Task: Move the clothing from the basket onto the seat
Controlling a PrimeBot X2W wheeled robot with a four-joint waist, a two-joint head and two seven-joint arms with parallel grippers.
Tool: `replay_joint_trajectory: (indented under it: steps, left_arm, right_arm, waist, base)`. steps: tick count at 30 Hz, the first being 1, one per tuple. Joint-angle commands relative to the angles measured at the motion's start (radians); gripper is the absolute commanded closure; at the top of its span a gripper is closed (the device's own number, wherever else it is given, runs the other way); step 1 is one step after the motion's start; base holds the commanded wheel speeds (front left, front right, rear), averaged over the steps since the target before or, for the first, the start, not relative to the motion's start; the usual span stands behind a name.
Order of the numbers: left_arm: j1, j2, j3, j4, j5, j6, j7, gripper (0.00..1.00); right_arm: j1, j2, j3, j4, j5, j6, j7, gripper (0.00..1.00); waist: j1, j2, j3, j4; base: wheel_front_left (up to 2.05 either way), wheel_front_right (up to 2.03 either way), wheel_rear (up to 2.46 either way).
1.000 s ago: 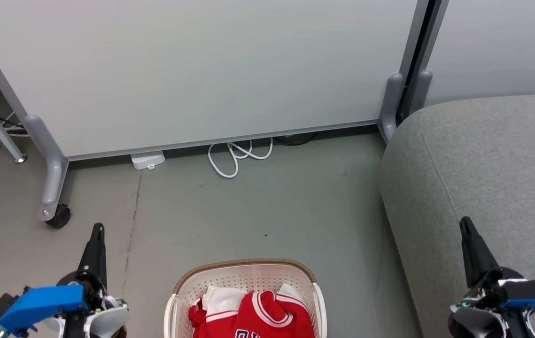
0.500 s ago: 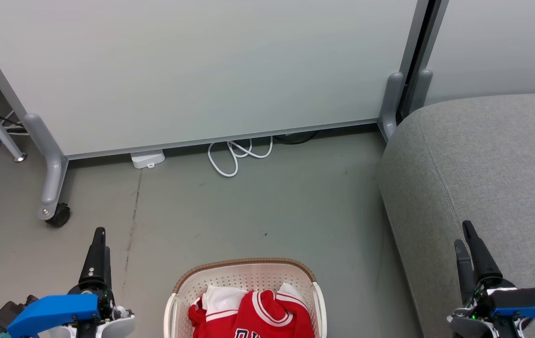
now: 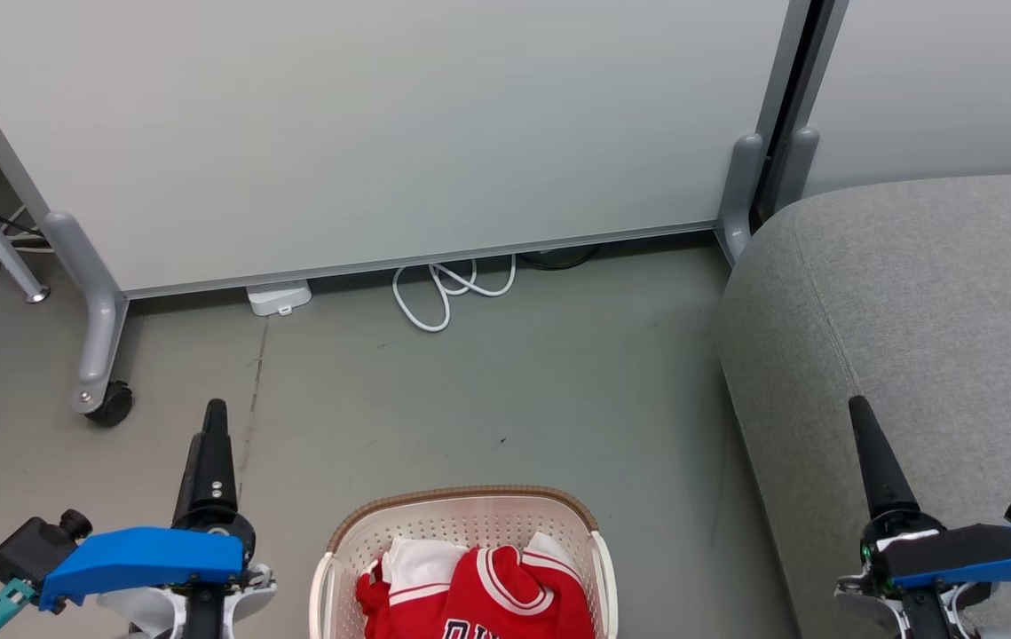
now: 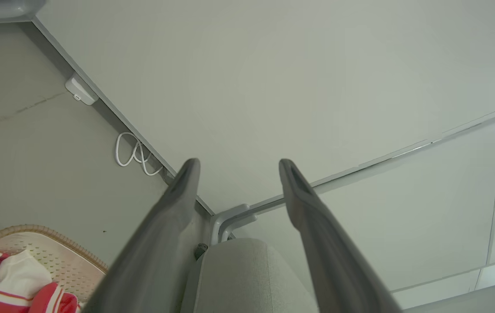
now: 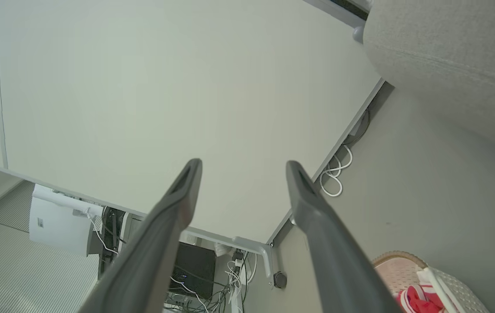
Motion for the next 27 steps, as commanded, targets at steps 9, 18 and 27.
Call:
replay_joint_trajectory:
  steps: [9,18,27]
  left_arm:
    - [-0.038,0.009,-0.059,-0.024,0.208,0.029,-0.041,0.0]
    - [-0.044,0.009,-0.09,-0.004,0.355,0.05,-0.072,0.0]
    - [-0.051,0.01,-0.117,0.007,0.473,0.061,-0.101,0.0]
  right_arm:
    - [-0.029,-0.006,0.029,-0.04,-0.191,0.002,-0.042,0.0]
    - [-0.03,-0.007,0.048,-0.025,-0.34,0.003,-0.073,0.0]
    - [-0.034,-0.008,0.063,-0.012,-0.454,0.003,-0.101,0.0]
  waist:
    - [0.0,0.0,0.002,0.002]
    - [0.0,0.0,0.002,0.003]
    - [0.0,0.0,0.002,0.004]
  base:
    - [0.0,0.0,0.0]
    - [0.0,0.0,0.0]
    - [0.0,0.0,0.0]
